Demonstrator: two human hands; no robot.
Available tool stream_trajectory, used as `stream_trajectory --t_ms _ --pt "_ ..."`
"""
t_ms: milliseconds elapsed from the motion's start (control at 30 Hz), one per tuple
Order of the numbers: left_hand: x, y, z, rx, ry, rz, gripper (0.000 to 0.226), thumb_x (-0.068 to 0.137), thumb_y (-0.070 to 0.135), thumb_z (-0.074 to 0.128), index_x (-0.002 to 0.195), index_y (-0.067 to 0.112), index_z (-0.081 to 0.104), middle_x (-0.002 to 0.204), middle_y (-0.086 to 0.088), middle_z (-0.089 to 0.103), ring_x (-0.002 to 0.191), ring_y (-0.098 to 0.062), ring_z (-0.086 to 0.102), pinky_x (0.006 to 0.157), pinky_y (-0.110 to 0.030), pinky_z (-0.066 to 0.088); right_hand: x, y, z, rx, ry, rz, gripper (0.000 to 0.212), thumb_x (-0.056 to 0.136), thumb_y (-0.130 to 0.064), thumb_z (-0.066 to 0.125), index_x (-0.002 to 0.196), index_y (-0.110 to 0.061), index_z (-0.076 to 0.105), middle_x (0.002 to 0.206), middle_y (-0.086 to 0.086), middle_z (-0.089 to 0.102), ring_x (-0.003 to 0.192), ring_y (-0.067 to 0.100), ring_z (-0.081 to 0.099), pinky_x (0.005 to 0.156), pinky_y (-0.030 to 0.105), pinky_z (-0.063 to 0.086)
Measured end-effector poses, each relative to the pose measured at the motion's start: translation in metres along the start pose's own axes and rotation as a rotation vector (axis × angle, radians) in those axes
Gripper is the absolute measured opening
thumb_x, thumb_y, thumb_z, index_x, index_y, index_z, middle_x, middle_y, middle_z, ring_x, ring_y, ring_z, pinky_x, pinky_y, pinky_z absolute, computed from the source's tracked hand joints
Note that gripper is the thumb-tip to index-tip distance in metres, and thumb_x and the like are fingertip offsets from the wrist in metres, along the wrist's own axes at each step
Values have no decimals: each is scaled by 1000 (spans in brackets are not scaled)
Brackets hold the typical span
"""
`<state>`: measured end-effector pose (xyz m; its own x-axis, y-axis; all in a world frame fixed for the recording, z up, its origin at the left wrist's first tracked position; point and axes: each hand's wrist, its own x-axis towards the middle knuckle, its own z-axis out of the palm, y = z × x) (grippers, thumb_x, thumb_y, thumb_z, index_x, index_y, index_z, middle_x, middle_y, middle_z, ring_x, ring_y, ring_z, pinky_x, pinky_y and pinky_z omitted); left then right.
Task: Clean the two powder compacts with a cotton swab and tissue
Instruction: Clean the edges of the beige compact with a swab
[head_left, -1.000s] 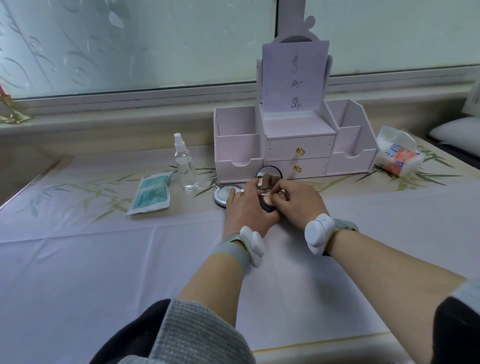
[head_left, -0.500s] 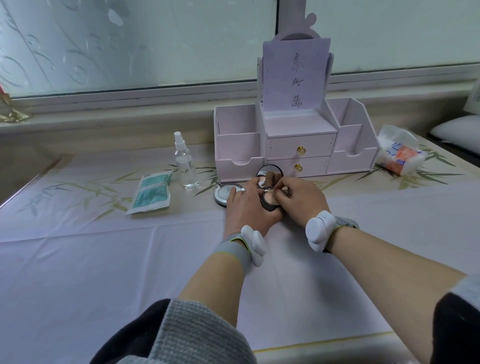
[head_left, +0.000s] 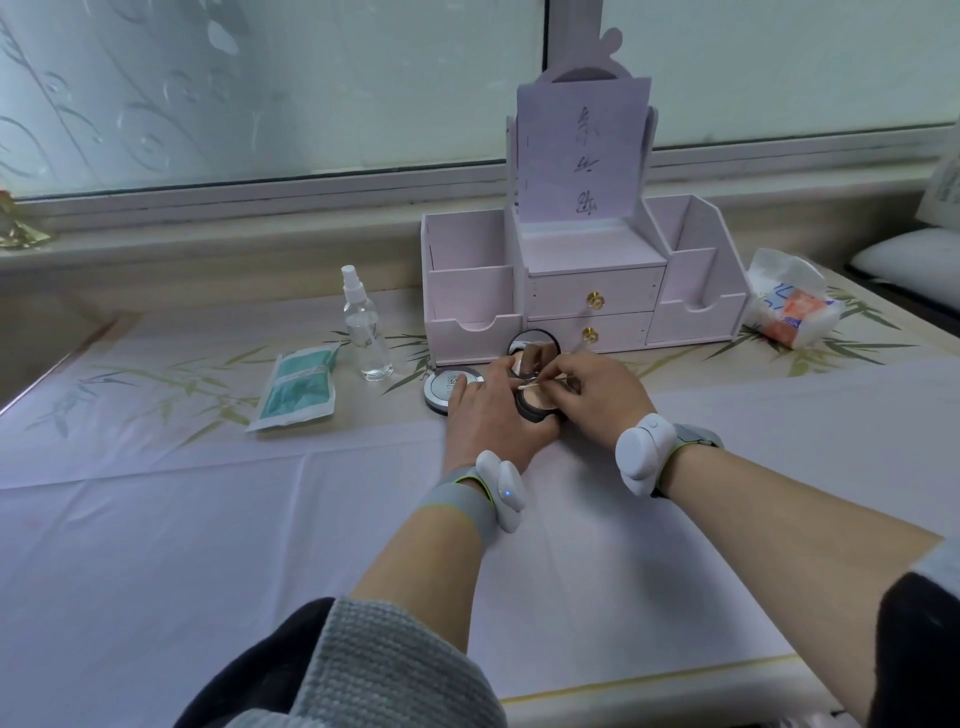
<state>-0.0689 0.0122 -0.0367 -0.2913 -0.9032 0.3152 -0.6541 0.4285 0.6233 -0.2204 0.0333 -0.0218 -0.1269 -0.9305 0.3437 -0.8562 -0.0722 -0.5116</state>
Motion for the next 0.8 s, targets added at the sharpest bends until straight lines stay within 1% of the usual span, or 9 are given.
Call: stream_trajectory --t_ms 100,200,333,467,567,667,800 --pt "-1 2 -4 6 -7 11 75 75 44 74 138 19 43 116 8 72 124 -18 54 121 -35 16 -1 -2 -1 11 -19 17 11 83 -30 66 92 -26 72 85 -9 57 83 16 55 74 31 46" --pt "-1 2 -4 9 -21 12 78 75 44 74 141 19 42 117 10 72 125 -17 54 121 -37 17 -2 -1 -4 17 -44 8 11 80 -32 68 88 -25 71 86 -7 61 83 17 56 74 33 47" --pt "1 -1 0 2 -12 8 77 74 46 73 140 20 43 116 11 72 127 -19 53 122 -37 16 -1 3 -2 27 -6 2 9 84 -30 65 91 -28 71 81 -15 53 82 13 53 75 31 45" --pt "1 -2 1 3 -12 7 76 73 46 72 139 22 42 117 11 71 127 -20 53 122 -35 13 1 3 -1 15 -32 -22 12 88 -28 66 97 -27 73 78 -16 49 83 15 53 75 30 42" --pt "0 -1 -1 -3 -18 8 77 75 45 74 140 20 42 117 11 72 126 -17 54 123 -34 12 1 0 -2 21 -54 -18 10 84 -27 67 93 -26 73 77 -16 49 84 16 53 78 32 46" --pt "0 0 -2 2 -9 23 76 75 45 75 139 19 43 115 10 72 125 -18 55 122 -36 15 1 -2 -3 20 -78 -21 8 81 -30 67 88 -27 71 76 -15 49 84 17 54 79 37 48" --pt "0 0 -1 2 -12 15 76 74 45 74 138 21 43 116 10 72 126 -20 54 122 -37 15 3 -2 -1 -10 -68 -26 13 87 -29 63 96 -26 71 76 -15 48 84 17 53 78 35 47"
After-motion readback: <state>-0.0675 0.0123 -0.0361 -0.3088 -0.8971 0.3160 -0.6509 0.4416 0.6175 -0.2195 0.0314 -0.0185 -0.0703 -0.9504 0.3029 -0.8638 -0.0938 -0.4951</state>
